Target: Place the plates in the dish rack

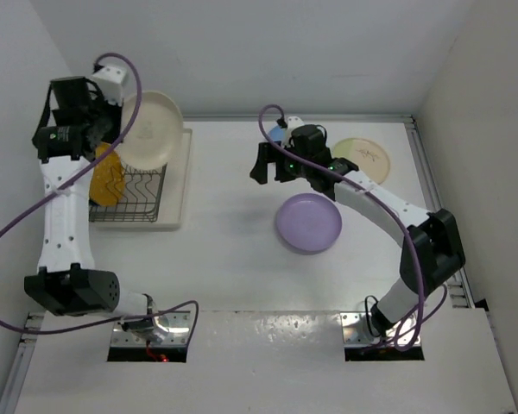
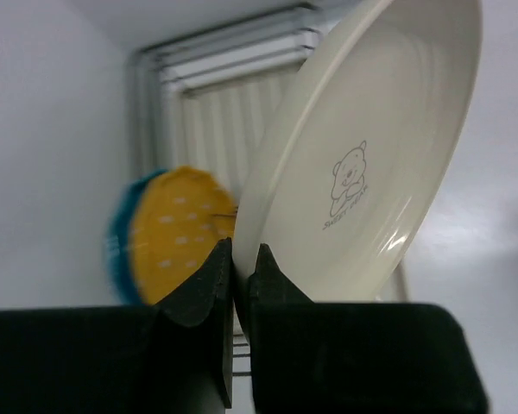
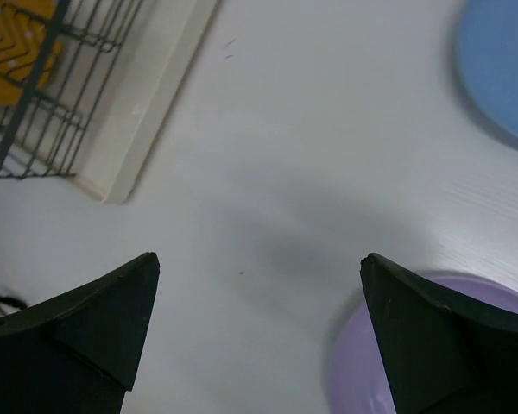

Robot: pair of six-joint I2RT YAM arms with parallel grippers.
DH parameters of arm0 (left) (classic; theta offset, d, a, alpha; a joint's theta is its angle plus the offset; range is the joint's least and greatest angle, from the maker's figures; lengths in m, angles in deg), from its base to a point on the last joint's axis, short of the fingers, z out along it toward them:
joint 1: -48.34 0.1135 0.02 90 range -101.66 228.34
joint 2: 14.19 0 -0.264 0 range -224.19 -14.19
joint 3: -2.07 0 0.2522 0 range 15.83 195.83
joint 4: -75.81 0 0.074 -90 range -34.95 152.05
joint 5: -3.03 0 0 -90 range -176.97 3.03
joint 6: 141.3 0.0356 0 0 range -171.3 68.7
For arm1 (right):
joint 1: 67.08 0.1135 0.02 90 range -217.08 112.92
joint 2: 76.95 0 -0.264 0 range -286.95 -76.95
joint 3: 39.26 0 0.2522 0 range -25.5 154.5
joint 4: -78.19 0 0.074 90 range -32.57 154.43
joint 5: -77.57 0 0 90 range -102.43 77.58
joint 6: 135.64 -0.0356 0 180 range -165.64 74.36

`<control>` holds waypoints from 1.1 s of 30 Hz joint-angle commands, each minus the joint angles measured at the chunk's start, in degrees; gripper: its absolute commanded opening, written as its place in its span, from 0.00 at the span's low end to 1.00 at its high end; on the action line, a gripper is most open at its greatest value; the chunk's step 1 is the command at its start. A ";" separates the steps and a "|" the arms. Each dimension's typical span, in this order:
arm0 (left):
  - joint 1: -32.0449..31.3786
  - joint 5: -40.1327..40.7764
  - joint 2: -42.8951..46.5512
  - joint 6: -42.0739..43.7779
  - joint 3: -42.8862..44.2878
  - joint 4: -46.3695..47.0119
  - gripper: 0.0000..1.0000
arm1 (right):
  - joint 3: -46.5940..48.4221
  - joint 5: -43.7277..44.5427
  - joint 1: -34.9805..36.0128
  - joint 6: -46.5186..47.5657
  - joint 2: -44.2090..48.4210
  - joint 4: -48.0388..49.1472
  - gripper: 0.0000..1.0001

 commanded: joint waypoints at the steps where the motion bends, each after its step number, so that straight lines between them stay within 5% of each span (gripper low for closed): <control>1: 2.11 15.12 4.19 -0.16 3.79 0.74 0.00 | -1.55 4.71 -2.38 0.30 4.19 1.28 1.00; 14: 8.18 31.34 5.95 5.54 -11.05 9.42 0.00 | -14.03 4.20 -7.39 -2.60 7.44 4.80 1.00; 33: 2.30 40.31 4.90 9.42 -21.69 23.68 0.00 | -18.78 6.91 -9.24 -5.06 13.15 -0.29 1.00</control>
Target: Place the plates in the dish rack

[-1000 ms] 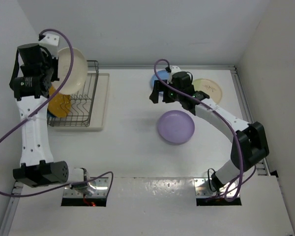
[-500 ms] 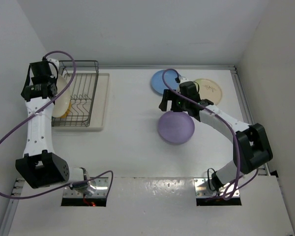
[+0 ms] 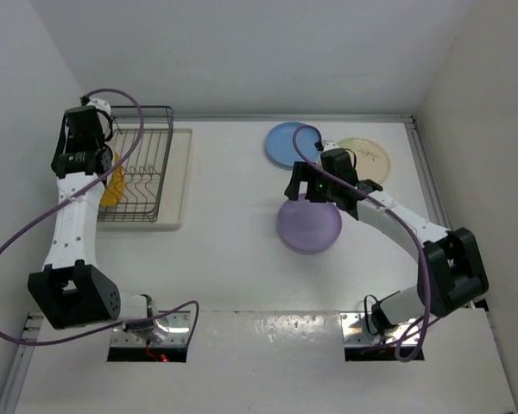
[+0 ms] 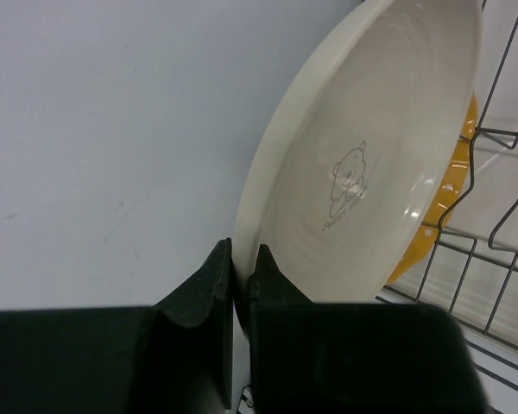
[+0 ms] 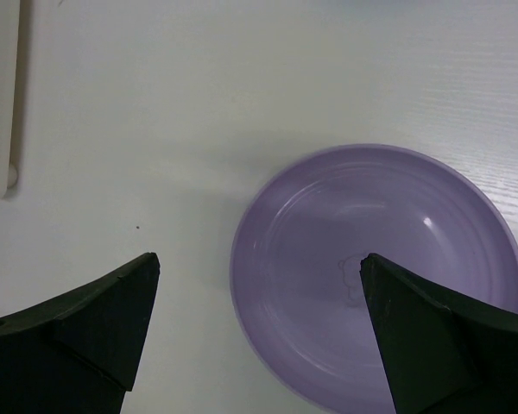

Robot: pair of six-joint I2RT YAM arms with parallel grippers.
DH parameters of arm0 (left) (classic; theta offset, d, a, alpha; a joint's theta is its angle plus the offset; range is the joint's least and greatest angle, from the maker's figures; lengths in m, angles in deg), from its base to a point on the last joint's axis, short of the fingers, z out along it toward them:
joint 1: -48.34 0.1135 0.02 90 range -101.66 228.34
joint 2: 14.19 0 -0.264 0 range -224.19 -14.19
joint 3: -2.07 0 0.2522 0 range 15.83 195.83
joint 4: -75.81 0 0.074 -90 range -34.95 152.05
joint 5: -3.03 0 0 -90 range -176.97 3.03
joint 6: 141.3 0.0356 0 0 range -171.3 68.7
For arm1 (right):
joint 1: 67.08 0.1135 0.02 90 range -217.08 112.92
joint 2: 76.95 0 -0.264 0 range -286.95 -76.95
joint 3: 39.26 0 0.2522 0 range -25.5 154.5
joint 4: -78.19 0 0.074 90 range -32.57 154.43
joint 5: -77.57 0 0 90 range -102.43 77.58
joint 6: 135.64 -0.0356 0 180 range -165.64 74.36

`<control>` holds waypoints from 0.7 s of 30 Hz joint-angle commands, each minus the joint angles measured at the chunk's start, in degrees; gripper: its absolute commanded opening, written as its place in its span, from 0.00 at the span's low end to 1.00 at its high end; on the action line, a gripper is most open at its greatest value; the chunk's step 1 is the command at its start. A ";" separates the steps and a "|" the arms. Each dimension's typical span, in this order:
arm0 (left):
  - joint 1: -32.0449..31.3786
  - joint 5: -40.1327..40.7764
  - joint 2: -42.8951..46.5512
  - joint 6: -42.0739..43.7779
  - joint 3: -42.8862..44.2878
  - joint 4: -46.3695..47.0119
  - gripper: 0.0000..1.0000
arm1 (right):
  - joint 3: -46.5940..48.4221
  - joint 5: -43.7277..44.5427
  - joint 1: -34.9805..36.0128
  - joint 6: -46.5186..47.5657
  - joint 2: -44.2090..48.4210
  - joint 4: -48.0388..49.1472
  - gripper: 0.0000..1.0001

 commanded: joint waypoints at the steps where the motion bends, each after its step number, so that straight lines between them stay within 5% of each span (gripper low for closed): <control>1: -1.97 2.39 0.00 0.90 -2.18 6.13 0.00 | 0.19 3.17 -0.37 -0.28 3.76 -0.32 1.00; 21: -4.07 7.05 -3.86 4.15 -13.70 19.50 0.00 | 9.94 10.66 -0.37 -1.24 9.56 -9.38 1.00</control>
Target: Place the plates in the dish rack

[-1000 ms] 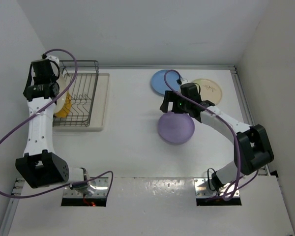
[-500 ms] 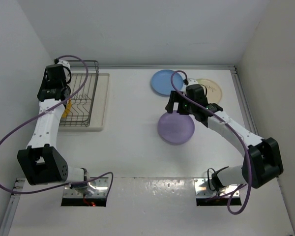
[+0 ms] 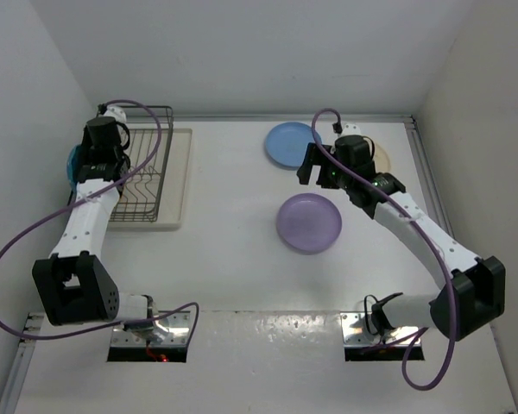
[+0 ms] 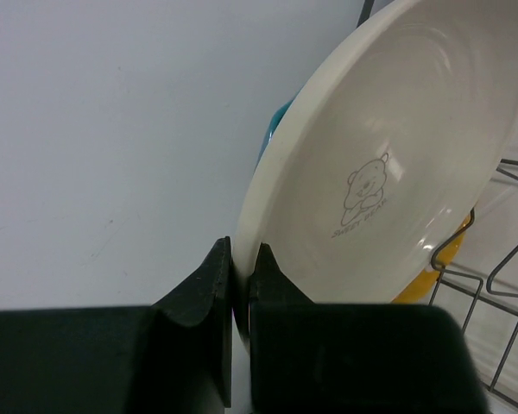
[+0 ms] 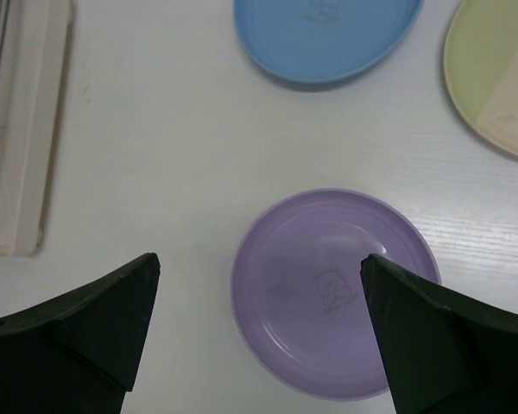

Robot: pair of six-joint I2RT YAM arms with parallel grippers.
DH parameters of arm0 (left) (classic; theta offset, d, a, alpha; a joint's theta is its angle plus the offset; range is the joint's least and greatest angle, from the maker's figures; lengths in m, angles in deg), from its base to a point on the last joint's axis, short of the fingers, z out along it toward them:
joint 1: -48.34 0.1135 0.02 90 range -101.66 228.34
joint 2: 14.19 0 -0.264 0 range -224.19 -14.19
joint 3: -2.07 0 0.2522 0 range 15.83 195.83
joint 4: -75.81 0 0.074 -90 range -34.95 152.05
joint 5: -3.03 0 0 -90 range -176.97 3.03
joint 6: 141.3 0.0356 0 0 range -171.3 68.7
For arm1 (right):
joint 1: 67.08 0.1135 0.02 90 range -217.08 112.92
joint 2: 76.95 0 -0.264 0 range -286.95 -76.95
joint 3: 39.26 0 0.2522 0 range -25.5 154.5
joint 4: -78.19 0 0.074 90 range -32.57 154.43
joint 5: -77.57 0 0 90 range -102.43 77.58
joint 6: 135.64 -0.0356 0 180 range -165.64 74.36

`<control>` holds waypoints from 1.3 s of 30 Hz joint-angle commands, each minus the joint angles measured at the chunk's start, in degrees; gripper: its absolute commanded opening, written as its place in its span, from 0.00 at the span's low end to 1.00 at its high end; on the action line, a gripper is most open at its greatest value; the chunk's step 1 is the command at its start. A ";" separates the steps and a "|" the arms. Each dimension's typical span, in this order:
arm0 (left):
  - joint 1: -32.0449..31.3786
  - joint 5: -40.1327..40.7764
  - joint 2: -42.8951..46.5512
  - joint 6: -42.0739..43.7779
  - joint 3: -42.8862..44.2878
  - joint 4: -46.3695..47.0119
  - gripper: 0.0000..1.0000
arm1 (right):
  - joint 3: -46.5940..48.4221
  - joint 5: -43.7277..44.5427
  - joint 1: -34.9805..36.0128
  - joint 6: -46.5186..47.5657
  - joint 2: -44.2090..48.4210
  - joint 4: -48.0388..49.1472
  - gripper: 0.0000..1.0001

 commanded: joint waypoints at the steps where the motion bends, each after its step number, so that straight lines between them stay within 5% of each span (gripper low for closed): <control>1: -2.09 0.54 -3.77 0.11 -2.18 2.10 0.00 | 3.74 1.35 -0.21 -2.55 0.99 -0.13 1.00; 7: -5.97 13.17 -6.16 0.28 2.03 3.94 0.00 | 3.39 2.31 0.14 -3.52 2.58 -0.30 1.00; 21: -7.11 20.04 -4.84 6.25 -3.32 13.94 0.00 | 2.60 4.16 -0.13 0.70 5.56 -0.75 1.00; 36: -2.81 7.15 -7.20 -3.84 -3.68 -3.17 0.00 | 0.57 5.04 -0.21 0.87 6.53 -0.74 1.00; 39: -1.58 3.37 -8.96 -6.21 -1.14 -7.03 0.17 | 0.57 4.43 -0.56 0.70 5.22 -1.97 1.00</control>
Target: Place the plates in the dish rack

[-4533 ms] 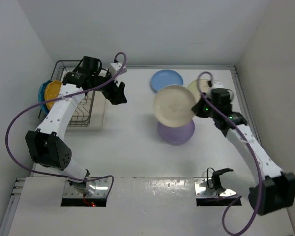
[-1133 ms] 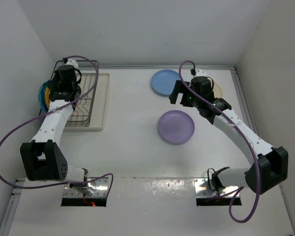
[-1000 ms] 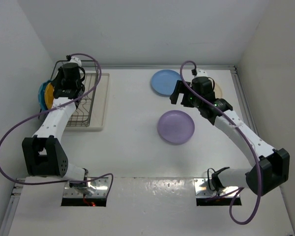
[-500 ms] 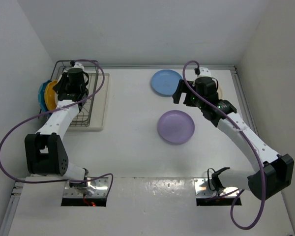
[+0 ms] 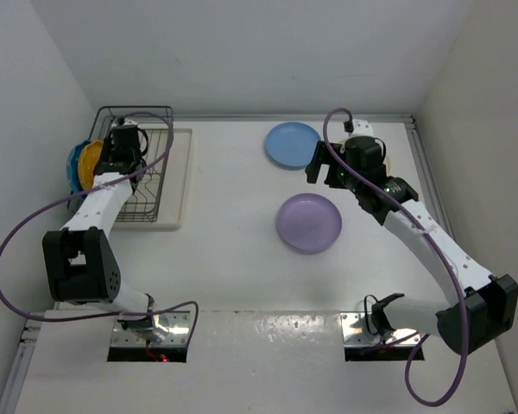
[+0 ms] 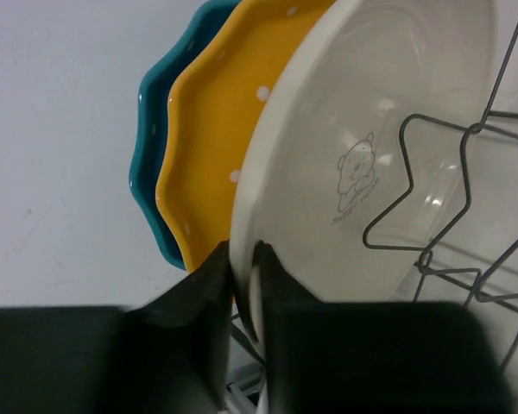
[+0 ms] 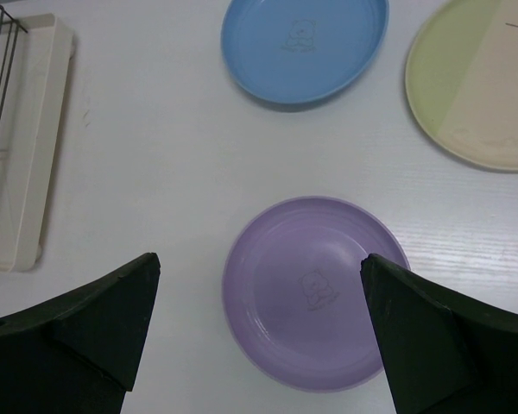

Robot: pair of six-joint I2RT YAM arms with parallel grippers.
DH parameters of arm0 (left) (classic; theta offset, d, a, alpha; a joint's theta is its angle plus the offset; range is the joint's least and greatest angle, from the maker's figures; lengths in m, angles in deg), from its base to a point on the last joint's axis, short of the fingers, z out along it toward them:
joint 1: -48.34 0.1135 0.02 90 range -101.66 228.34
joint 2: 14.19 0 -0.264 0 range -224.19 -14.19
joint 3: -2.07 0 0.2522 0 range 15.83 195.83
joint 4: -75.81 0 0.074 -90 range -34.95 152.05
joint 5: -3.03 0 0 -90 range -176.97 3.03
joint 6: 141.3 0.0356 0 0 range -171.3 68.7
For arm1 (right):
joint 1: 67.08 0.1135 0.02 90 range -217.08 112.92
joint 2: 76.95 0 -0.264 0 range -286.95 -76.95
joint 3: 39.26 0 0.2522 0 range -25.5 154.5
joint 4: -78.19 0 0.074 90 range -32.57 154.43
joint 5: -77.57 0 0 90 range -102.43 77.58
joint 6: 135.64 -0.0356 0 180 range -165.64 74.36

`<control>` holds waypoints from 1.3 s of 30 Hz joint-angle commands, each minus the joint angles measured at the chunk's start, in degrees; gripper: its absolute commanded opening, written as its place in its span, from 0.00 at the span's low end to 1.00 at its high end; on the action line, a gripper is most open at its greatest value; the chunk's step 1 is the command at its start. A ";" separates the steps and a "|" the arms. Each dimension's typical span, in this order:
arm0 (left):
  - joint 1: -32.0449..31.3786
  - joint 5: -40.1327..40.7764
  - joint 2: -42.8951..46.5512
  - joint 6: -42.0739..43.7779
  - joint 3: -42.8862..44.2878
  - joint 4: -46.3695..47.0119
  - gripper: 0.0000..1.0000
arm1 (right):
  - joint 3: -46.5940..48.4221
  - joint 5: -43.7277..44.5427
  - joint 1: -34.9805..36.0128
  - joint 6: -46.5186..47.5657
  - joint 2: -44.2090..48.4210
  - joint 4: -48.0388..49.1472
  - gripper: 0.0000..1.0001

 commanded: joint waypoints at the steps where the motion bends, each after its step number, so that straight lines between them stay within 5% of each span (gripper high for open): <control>1: 2.88 -2.92 -1.87 -2.28 2.85 -8.00 0.29 | -0.39 0.40 -0.93 0.26 -0.64 -0.49 1.00; 8: 4.29 -6.00 -1.43 -4.22 8.47 -13.72 0.69 | -0.83 -1.79 -3.13 -0.44 -3.80 -6.46 1.00; 18: 0.60 -12.93 3.84 -4.22 20.78 -19.79 0.82 | -7.68 0.40 -11.04 -2.73 -11.79 -9.46 0.99; 22: -0.72 -27.48 7.10 -2.74 24.54 -24.69 0.85 | -10.40 -4.51 -15.16 -2.02 -16.99 -6.31 0.73; 30: -1.86 -44.67 9.82 -0.36 20.09 -34.20 0.85 | -14.36 -14.19 -16.76 -2.90 -25.77 5.56 0.57; 35: -3.00 -48.53 11.05 -0.88 16.04 -34.73 0.85 | -15.06 -14.90 -15.89 -2.64 -27.28 8.56 0.00; 39: -4.84 -54.84 11.05 -1.59 14.72 -34.73 0.85 | -15.42 -12.53 -9.49 4.54 -21.32 10.05 0.00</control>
